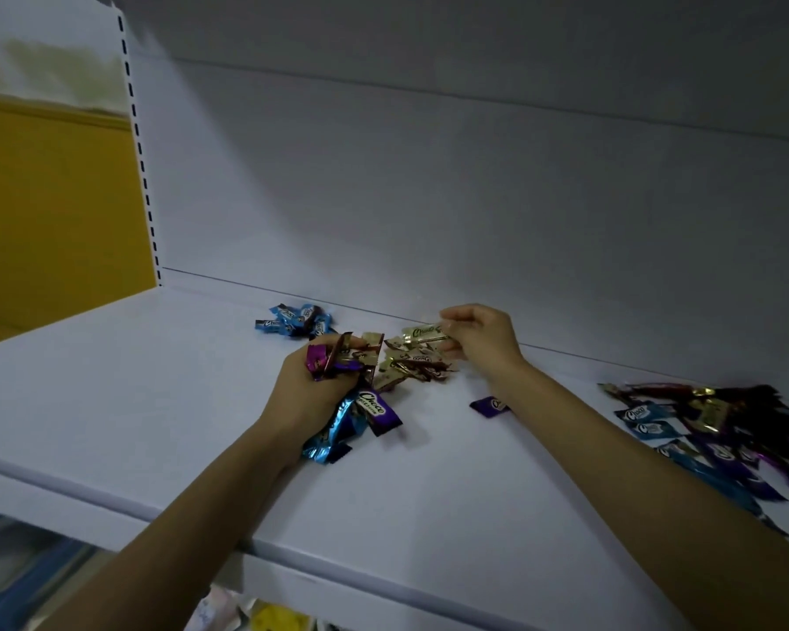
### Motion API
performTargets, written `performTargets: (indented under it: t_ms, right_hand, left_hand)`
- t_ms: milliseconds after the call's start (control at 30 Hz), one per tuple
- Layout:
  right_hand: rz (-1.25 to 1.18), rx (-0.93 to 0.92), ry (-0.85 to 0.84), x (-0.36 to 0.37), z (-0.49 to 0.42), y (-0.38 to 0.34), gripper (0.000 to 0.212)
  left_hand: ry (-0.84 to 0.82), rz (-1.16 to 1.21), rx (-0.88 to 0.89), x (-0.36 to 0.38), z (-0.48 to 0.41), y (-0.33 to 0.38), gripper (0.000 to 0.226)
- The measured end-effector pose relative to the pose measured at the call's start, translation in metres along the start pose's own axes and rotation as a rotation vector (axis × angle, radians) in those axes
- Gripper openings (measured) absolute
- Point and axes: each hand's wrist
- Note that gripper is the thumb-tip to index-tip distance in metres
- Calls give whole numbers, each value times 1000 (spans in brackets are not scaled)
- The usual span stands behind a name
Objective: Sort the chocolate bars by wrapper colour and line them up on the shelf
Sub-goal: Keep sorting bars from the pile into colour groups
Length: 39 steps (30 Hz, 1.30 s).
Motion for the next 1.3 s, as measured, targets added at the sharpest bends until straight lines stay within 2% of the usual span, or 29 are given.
performTargets:
  t_ms: [67, 133, 233, 300, 400, 467, 533, 600, 700, 733, 800, 900, 967, 1067, 1133, 1233, 1300]
  right_hand:
    - [49, 134, -61, 5, -6, 4, 23]
    - [161, 134, -80, 9, -3, 7, 23]
    - [328, -121, -89, 13, 9, 4, 12]
    - [369, -235, -173, 17, 18, 1, 13]
    - [318, -116, -384, 26, 30, -5, 15]
    - [289, -18, -528, 25, 32, -9, 7]
    - [229, -11, -577, 16, 26, -11, 5]
    - [148, -5, -460, 8, 16, -13, 7]
    - [-17, 94, -138, 1, -4, -14, 10]
    - [-51, 127, -85, -1, -9, -14, 13]
    - [5, 154, -84, -2, -15, -13, 20]
    - [352, 15, -121, 2, -12, -6, 33]
    - [499, -170, -154, 10, -5, -2, 27]
    - [621, -301, -376, 29, 11, 5, 23]
    - [756, -362, -463, 41, 20, 10, 25]
    - [892, -501, -406, 49, 28, 12, 20]
    - [1037, -609, -364, 49, 35, 9, 24]
  left_hand:
    - [1, 10, -8, -1, 0, -2, 33]
    - [-2, 4, -5, -2, 0, -3, 31]
    - [-7, -7, 0, -2, -2, -3, 30]
    - [-11, 5, -1, -2, -3, -3, 31]
    - [-18, 23, 12, -2, -1, -2, 31]
    - [-23, 55, 12, -2, 0, -1, 30]
    - [-20, 78, 2, -1, 0, -2, 30]
    - [-4, 107, -20, -1, 0, -2, 29]
    - [28, 125, -49, -1, -1, -2, 27]
    - [38, 113, -53, -1, -1, -2, 27]
    - [41, 99, -52, -1, -1, -2, 27]
    - [27, 69, -38, -1, -2, -2, 29]
    - [24, 64, -33, 0, -2, -1, 28]
    - [48, 121, -34, 0, -3, -3, 27]
    - [90, 143, -49, -1, -5, -2, 27]
    - [119, 148, -54, -1, -6, -1, 30]
    - [124, 143, -47, 3, -4, 2, 30]
Point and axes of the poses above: each hand's wrist, its own z-axis away from the middle knuckle, its own x-axis out of the palm, y = z × x, and after that the axes turned 1 degree about -y, right-handed
